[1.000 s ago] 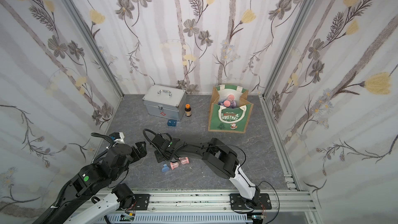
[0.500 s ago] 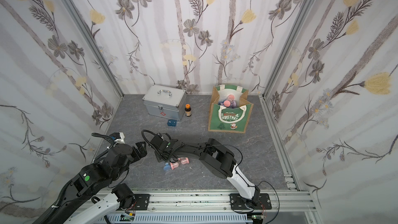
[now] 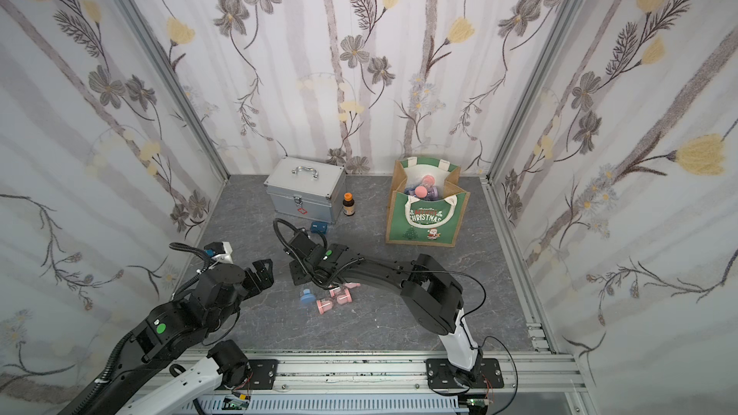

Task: Put the hourglass into the canvas bag
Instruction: Pick up the hourglass from the center of the board, then place the hourglass in the canvas bag.

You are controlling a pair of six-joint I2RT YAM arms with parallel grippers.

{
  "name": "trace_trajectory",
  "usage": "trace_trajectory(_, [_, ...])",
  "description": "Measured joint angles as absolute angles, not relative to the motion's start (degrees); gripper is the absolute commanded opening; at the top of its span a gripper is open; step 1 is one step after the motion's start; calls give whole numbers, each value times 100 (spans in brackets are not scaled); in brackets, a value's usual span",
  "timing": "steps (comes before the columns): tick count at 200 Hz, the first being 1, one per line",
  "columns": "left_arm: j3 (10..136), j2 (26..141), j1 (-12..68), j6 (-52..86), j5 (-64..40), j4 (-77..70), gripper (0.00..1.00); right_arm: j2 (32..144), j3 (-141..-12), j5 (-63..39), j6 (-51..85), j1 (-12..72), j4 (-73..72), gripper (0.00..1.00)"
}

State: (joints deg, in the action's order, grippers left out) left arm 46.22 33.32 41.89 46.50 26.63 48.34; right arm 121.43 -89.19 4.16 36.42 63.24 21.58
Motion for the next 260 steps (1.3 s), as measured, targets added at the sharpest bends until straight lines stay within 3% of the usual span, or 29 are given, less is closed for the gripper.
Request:
trace_trajectory(88, [4943,4209,4189,4171,2049,3863,100,10086,-8615,670,3465,5137,2115,24])
trace_trajectory(166, [5498,5448,4189,3782,1079,2862,100,8892,-8759,1538,3111,3105,2499,24])
trace_trajectory(208, [5806,6069,4189,3723,635,2499,100,8954,-8794,2110,2930,2123,2519,22])
trace_trajectory(260, [5957,6665,4189,3618,301,2073,100,10092,-9360,2611,2729,1608,2510,21])
